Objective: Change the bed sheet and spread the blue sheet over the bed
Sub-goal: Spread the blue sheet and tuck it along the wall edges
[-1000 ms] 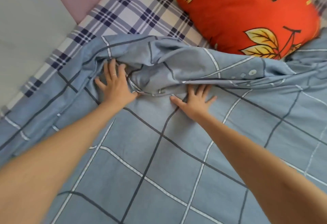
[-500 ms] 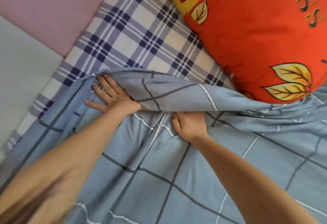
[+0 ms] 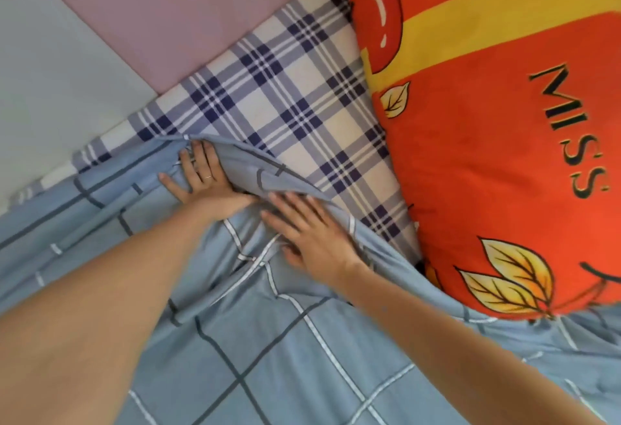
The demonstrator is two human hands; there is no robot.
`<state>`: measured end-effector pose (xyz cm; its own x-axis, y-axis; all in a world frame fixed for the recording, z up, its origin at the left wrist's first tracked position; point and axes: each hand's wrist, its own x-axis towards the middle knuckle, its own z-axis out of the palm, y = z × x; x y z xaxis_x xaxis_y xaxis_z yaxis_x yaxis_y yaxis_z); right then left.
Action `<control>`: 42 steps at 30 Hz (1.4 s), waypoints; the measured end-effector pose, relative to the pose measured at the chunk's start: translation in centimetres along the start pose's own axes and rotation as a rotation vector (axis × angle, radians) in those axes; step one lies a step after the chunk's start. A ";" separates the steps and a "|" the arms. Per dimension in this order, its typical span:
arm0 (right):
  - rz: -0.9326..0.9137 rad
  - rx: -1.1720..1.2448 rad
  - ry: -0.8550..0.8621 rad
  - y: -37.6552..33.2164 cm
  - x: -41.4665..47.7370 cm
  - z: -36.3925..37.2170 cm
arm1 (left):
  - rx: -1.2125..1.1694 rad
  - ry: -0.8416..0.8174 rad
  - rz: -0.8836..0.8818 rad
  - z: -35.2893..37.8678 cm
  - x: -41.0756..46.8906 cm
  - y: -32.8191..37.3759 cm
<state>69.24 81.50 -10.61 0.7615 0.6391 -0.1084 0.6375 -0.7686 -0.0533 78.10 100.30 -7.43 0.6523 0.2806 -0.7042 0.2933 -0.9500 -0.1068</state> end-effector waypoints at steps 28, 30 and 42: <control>2.059 1.394 0.142 12.7 -20.2 -13.4 | -0.148 -0.278 0.169 -3.3 -15.8 7.3; 2.105 1.520 0.221 12.8 -19.0 -13.9 | -0.178 -0.214 0.330 -6.2 -18.9 9.3; 1.651 1.992 0.836 18.4 -12.6 -38.4 | -0.640 -0.242 0.666 -18.4 -30.8 10.4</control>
<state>75.89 60.38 27.88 0.4355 -0.4700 -0.7678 -0.4050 0.6594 -0.6334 73.92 84.24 26.07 0.6820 -0.3946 -0.6158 0.2877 -0.6294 0.7219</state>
